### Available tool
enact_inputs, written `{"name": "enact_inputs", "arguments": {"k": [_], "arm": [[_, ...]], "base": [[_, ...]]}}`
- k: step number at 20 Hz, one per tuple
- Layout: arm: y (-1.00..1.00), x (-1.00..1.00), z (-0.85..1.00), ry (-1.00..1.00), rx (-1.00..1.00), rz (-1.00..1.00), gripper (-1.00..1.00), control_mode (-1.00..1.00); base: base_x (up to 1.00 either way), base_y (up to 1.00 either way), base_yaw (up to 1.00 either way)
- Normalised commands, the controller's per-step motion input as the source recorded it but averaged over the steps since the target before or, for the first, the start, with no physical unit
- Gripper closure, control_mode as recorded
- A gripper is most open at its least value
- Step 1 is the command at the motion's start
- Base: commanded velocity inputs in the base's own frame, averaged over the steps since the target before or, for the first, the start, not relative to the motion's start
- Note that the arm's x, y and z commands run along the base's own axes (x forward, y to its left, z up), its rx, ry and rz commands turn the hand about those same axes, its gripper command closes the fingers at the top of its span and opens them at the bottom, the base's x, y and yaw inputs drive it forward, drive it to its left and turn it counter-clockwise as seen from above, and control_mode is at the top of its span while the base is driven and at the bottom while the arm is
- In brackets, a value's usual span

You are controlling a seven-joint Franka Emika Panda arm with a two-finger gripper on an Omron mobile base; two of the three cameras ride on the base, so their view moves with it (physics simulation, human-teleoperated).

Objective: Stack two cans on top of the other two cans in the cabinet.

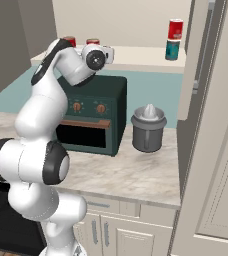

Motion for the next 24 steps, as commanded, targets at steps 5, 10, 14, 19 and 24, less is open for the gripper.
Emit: {"name": "enact_inputs", "arguments": {"k": [5, 10, 14, 19, 24], "arm": [[-0.10, 0.06, 0.00, 0.00, 0.00, 0.00, -1.00, -1.00], [0.00, 0.10, 0.00, 0.00, 0.00, 0.00, -1.00, -1.00], [0.00, 0.02, -0.03, 0.00, -0.03, 0.00, -1.00, -1.00], [0.00, 0.00, -0.03, 0.00, -0.08, 0.00, -1.00, -1.00], [0.00, 0.04, 0.00, 0.00, -0.05, 0.00, -1.00, -1.00]], "base": [[0.00, 0.00, 0.00], [0.00, 0.00, 0.00], [0.00, 0.00, 0.00], [0.00, 0.00, 0.00], [0.00, 0.00, 0.00]]}}
